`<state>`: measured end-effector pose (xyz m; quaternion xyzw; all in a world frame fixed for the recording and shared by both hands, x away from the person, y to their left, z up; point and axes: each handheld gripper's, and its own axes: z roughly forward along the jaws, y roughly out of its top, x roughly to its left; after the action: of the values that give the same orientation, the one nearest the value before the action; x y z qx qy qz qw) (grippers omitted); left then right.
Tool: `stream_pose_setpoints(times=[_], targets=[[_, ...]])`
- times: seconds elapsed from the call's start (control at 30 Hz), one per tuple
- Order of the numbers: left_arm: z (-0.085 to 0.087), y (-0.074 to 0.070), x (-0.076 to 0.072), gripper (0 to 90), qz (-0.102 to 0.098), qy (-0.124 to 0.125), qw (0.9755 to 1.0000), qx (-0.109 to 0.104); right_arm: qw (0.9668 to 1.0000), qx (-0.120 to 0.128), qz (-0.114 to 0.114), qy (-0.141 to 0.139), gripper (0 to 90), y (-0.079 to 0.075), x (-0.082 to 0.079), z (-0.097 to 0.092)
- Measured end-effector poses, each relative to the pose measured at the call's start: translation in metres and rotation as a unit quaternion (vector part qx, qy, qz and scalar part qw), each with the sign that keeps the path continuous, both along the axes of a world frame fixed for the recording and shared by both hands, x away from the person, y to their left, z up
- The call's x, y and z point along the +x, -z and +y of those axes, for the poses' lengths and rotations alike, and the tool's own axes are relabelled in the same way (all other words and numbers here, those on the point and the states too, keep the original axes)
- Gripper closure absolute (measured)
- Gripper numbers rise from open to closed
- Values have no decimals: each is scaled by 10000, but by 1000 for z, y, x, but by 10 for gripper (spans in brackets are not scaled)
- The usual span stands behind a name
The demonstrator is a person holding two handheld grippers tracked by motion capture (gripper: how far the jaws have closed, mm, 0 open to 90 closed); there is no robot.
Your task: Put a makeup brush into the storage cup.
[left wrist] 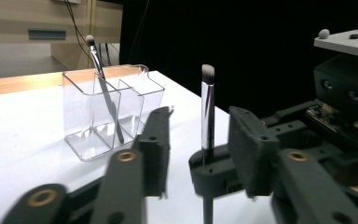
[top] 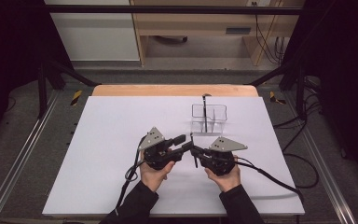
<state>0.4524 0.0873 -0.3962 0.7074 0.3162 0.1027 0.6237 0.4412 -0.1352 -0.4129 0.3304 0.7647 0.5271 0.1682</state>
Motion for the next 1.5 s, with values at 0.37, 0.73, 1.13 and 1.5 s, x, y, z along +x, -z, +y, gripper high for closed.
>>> stream_pose_setpoints(times=[0.37, 0.73, 1.13, 1.5], targets=[[26, -10, -1, 396, -94, 68, 9990, 435, 9998, -45, -22, 194, 843, -1, 4, -5], [57, -9, -7, 265, -192, -82, 9955, 923, 9993, -13, -128, 360, 843, -10, 7, -13], [99, 6, -13, 177, -80, -393, 9923, 1172, 9981, 127, -191, 563, 843, -21, 12, -22], [120, 14, -10, 125, -131, -719, 9886, 1316, 9967, 244, -197, 752, 843, -27, 22, -29]])
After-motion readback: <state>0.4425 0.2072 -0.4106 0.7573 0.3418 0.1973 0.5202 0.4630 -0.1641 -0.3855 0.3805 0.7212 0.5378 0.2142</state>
